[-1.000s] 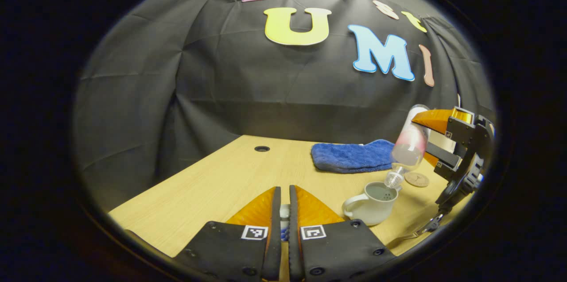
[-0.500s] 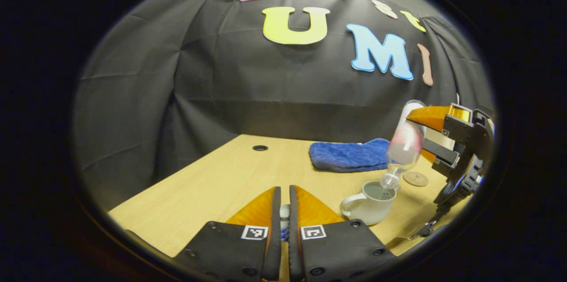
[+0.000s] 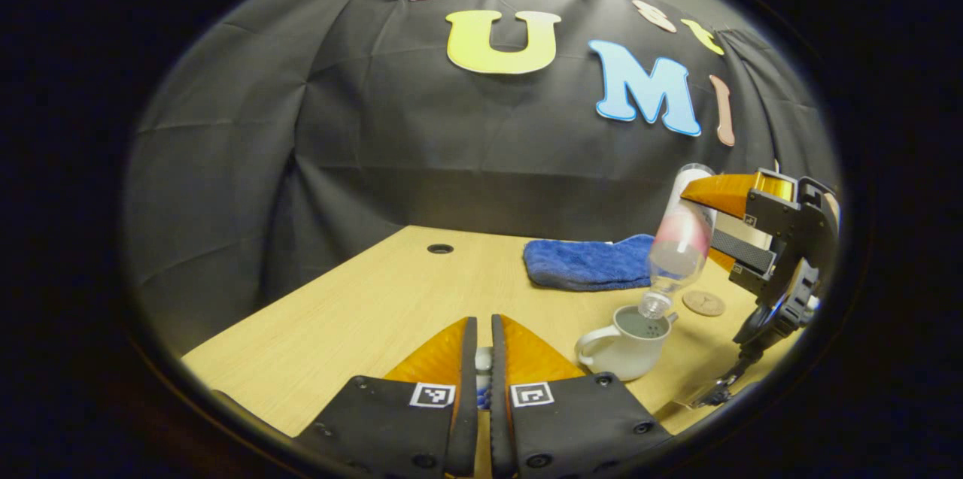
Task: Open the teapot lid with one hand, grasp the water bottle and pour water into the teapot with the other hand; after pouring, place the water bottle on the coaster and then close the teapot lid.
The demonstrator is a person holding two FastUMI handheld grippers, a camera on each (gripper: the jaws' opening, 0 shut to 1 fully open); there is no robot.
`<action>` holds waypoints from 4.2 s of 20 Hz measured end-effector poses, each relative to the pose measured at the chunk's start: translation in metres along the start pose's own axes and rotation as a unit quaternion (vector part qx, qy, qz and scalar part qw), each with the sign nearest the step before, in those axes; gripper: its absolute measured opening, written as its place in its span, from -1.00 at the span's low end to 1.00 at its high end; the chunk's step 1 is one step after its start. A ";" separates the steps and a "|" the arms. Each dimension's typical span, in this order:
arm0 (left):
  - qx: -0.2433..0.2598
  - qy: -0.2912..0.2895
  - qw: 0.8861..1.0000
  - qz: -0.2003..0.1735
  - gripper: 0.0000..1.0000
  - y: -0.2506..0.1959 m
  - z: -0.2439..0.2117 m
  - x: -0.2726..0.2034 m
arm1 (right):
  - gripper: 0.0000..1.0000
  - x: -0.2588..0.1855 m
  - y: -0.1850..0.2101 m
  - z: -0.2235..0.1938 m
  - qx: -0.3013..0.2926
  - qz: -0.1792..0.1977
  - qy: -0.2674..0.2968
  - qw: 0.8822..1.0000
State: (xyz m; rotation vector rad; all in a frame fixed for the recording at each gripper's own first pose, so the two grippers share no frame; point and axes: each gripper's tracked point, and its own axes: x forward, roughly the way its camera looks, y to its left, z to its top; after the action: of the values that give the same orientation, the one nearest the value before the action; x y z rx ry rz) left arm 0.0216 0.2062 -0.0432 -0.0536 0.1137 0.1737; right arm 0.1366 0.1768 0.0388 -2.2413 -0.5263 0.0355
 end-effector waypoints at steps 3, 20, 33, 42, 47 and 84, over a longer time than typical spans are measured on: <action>-0.002 0.000 1.000 0.001 -0.72 0.002 0.000 -0.001 | 0.50 -0.001 0.004 0.001 0.001 0.005 -0.002 1.000; -0.002 -0.012 1.000 -0.023 -0.74 -0.022 0.015 0.001 | 0.52 -0.032 0.067 0.012 0.508 0.184 0.030 0.841; 0.018 -0.029 0.994 -0.103 -0.72 -0.104 0.044 0.024 | 0.53 -0.083 0.093 -0.017 0.785 0.191 0.102 0.580; 0.028 -0.028 0.993 -0.109 -0.72 -0.122 0.046 0.026 | 0.52 -0.055 0.142 -0.046 0.866 0.147 0.136 0.458; 0.035 -0.031 0.993 -0.107 -0.72 -0.125 0.051 0.025 | 0.52 -0.038 0.176 -0.044 0.884 0.146 0.168 0.411; 0.059 -0.011 0.991 -0.122 -0.74 -0.160 0.017 0.051 | 0.87 -0.079 0.154 -0.067 0.900 0.104 0.162 0.390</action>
State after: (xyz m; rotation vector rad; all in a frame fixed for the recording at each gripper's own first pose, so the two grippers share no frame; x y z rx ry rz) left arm 0.1015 0.0586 -0.0254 0.0526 0.0944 -0.0771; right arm 0.1335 0.0090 -0.0404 -0.0084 0.1803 0.1840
